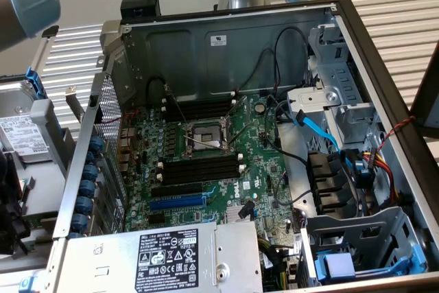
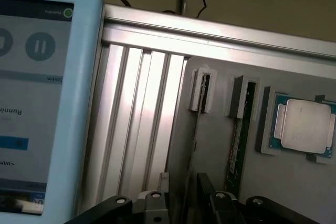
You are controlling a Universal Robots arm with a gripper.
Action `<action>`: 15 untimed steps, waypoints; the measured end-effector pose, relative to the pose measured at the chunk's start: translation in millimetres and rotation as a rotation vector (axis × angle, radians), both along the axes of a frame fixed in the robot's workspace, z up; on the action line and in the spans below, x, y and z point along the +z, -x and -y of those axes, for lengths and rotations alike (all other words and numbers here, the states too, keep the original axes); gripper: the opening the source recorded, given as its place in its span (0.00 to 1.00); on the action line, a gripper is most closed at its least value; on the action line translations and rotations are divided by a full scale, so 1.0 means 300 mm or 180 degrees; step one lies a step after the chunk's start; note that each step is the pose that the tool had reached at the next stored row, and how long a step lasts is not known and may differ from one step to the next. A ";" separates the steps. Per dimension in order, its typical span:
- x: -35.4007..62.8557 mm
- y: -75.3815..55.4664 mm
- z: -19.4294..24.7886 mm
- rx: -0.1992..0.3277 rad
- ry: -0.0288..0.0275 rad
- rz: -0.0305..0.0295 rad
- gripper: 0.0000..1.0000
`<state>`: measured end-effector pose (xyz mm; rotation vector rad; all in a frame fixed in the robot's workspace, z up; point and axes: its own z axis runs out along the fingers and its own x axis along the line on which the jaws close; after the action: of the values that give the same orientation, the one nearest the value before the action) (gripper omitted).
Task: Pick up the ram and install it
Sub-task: 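Pick up the ram and move it above insertion slot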
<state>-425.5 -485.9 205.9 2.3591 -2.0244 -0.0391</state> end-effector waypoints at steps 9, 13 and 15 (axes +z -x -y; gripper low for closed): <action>-0.014 0.000 -0.003 0.0000 0.0000 0.0000 0.35; -0.016 0.000 -0.004 0.0000 0.0000 0.0000 0.35; -0.016 0.000 -0.004 0.0000 0.0000 0.0000 0.35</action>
<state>-425.5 -484.8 201.2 2.3592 -2.0246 -0.0390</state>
